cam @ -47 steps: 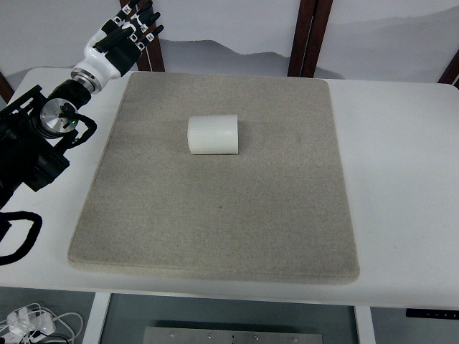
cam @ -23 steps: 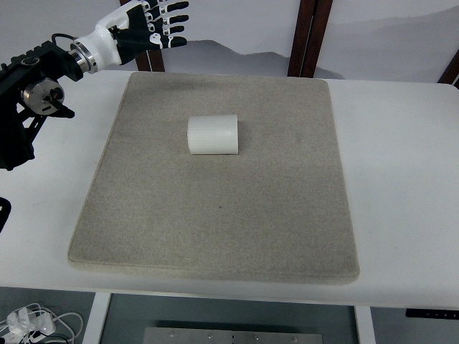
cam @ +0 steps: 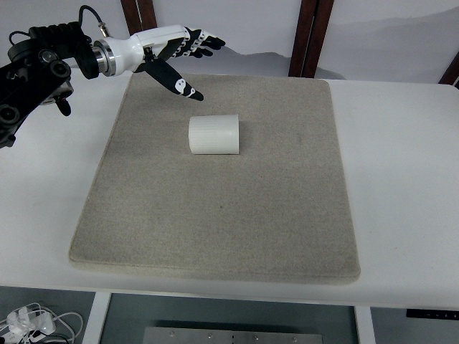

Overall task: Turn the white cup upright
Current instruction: 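Reach the left hand toward the white cup lying on its side, then close the left hand fingers around the white cup's body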

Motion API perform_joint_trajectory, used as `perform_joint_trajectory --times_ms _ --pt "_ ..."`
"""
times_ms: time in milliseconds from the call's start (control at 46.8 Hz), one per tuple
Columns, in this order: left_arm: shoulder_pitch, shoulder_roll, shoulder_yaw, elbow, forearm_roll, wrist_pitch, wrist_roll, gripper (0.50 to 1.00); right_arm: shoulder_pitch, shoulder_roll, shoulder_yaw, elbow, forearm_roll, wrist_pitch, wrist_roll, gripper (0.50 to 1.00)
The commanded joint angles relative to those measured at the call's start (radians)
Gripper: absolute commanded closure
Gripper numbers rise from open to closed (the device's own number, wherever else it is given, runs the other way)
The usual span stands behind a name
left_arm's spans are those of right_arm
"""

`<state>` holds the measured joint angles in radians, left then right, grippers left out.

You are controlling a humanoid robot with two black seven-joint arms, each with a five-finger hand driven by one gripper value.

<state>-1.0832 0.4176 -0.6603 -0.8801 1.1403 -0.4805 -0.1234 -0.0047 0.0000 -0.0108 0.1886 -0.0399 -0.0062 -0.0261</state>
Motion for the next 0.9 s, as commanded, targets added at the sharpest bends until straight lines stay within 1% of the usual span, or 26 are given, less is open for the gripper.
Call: perform_joint_trajectory --times_ms 0,149,278,427,534,705,811,875 --pt "-0.026 0.013 0.051 -0.029 0.006 -0.001 0.047 0.525 0.000 0.000 0.000 0.000 0.000 0.000 0.000 0.548" --pt "-0.047 0.015 0.119 -0.059 0.007 -0.006 0.114 0.519 0.000 0.000 0.000 0.000 0.000 0.000 0.000 0.548" --pt "-0.069 0.013 0.168 -0.071 0.007 -0.021 0.151 0.516 0.000 0.000 0.000 0.000 0.000 0.000 0.000 0.548" --pt "-0.087 0.012 0.229 -0.100 0.016 -0.018 0.163 0.514 0.000 0.000 0.000 0.000 0.000 0.000 0.000 0.548" --pt "-0.087 0.004 0.243 -0.099 0.059 -0.012 0.172 0.512 0.000 0.000 0.000 0.000 0.000 0.000 0.000 0.548" --pt "-0.075 -0.039 0.245 -0.083 0.124 -0.003 0.176 0.514 0.000 0.000 0.000 0.000 0.000 0.000 0.000 0.548" --pt "-0.073 -0.060 0.246 -0.063 0.134 0.028 0.176 0.514 0.000 0.000 0.000 0.000 0.000 0.000 0.000 0.548" --pt "-0.072 -0.065 0.249 -0.059 0.134 0.031 0.177 0.514 0.000 0.000 0.000 0.000 0.000 0.000 0.000 0.548"
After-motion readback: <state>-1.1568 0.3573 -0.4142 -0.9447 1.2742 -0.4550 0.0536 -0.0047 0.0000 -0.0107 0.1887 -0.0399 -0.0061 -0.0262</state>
